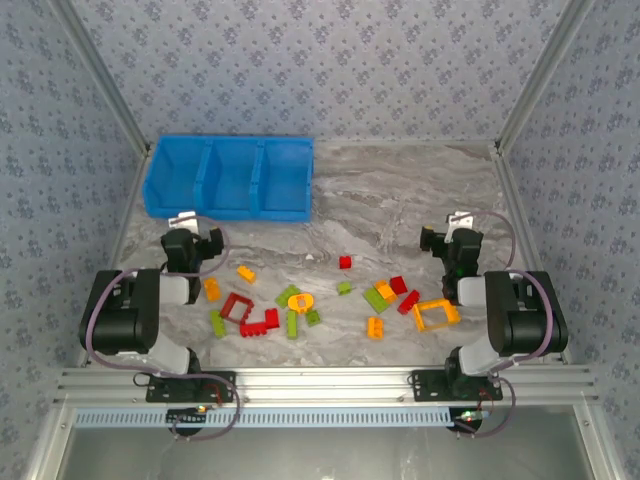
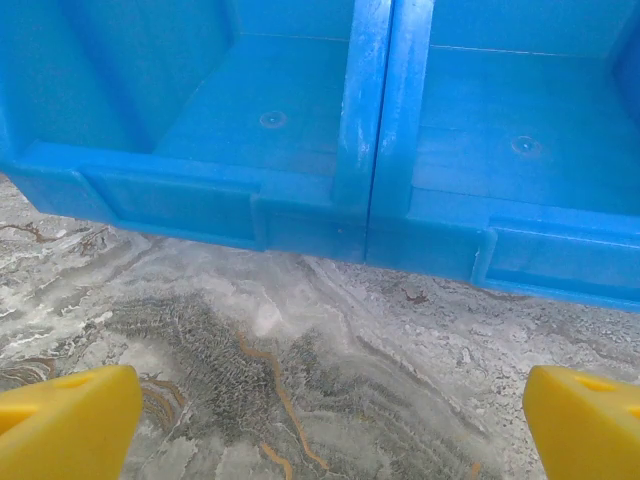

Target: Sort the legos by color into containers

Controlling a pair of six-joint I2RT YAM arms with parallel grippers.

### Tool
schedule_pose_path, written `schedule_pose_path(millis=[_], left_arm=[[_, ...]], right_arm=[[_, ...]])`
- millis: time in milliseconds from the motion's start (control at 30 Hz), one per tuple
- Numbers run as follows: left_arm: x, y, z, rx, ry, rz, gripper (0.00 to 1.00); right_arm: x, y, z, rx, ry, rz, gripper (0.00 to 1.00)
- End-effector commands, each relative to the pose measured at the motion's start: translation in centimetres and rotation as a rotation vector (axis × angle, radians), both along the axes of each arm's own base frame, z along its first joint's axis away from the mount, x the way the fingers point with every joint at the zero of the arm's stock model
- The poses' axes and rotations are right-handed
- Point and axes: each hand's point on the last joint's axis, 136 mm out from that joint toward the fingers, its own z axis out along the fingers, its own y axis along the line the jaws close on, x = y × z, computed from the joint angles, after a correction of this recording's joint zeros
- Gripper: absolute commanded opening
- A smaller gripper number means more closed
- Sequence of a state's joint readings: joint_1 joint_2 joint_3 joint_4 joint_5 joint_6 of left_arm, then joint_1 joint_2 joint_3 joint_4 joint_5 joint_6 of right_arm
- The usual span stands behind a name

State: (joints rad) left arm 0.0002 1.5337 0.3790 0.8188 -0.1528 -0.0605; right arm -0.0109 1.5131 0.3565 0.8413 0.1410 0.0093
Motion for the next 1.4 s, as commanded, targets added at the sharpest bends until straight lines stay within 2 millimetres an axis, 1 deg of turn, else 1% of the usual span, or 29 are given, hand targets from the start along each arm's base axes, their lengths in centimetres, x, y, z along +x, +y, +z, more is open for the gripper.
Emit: schedule_pose_path(millis=[0, 800, 833, 867, 900, 933, 967, 1000, 1033, 1067, 1100, 1133, 1167, 1200, 1233, 1267, 1300, 1333, 1367], left_arm=[[0.8, 0.0, 1.2, 0.003, -0.038, -0.009, 0.98], [0.8, 0.0, 1.4, 0.006, -0.044, -0.012, 0.98], [0.9, -0.5, 2.5, 0.016, -0.074, -0.035, 0.98], [0.4, -1.1, 3.8, 0.052, -0.063, -0.045, 0.98], [-0.3, -1.8, 6.3, 0.102, -0.082, -0.04, 0.98], [-0.8, -2.6, 8.8, 0.12, -0.137, -0.056, 0.98], [-1.7, -3.7, 12.2, 0.112, -0.211, -0.087, 0.98], [-2.7, -4.8, 15.5, 0.094, -0.276, -0.114, 0.98], [-3.6, -5.8, 18.3, 0.091, -0.32, -0.143, 0.98], [-4.6, -7.0, 21.5, 0.105, -0.362, -0.175, 0.98], [-5.7, -8.0, 24.4, 0.115, -0.385, -0.184, 0.98], [-6.5, -8.1, 26.8, 0.093, -0.393, -0.153, 0.98], [-7.5, -7.8, 28.5, 0.013, -0.353, -0.117, 0.98], [-8.4, -7.7, 29.2, -0.09, -0.273, -0.105, 0.98], [-9.4, -7.2, 29.2, -0.17, -0.205, -0.064, 0.98], [-9.9, -6.4, 29.4, -0.238, -0.185, -0.002, 0.98], [-10.0, -6.6, 29.6, -0.276, -0.188, -0.019, 0.98], [-10.0, -6.9, 29.8, -0.301, -0.186, -0.048, 0.98], [-9.8, -6.8, 29.9, -0.326, -0.166, -0.057, 0.98]], right_arm=[[0.5, -0.1, 0.2, -0.003, -0.001, 0.005, 1.0], [0.4, -0.2, 0.3, -0.003, -0.001, 0.003, 1.0], [0.4, -0.1, 0.3, -0.005, -0.003, 0.004, 1.0], [0.3, 0.1, 1.0, -0.01, -0.022, 0.014, 1.0], [0.1, 0.6, 2.2, -0.045, -0.018, 0.02, 1.0], [-0.2, 1.0, 3.5, -0.091, -0.007, 0.009, 1.0], [-0.3, 1.8, 6.2, -0.134, -0.033, 0.012, 1.0], [-0.9, 3.2, 9.6, -0.153, -0.09, 0.037, 1.0], [-1.5, 4.3, 12.8, -0.147, -0.148, 0.051, 1.0], [-2.7, 5.8, 16.9, -0.121, -0.221, 0.083, 1.0], [-4.0, 7.4, 20.5, -0.068, -0.275, 0.126, 1.0], [-5.0, 8.7, 23.3, 0.016, -0.306, 0.156, 1.0], [-6.3, 10.3, 25.4, 0.128, -0.291, 0.222, 1.0], [-7.0, 11.5, 26.2, 0.257, -0.247, 0.271, 1.0], [-7.7, 11.8, 26.4, 0.38, -0.186, 0.256, 1.0], [-8.4, 11.3, 25.0, 0.513, -0.085, 0.165, 1.0], [-8.6, 12.2, 24.5, 0.58, -0.041, 0.188, 1.0], [-8.9, 13.6, 24.9, 0.595, -0.019, 0.279, 0.91], [-9.7, 15.3, 25.5, 0.59, -0.005, 0.365, 0.82]])
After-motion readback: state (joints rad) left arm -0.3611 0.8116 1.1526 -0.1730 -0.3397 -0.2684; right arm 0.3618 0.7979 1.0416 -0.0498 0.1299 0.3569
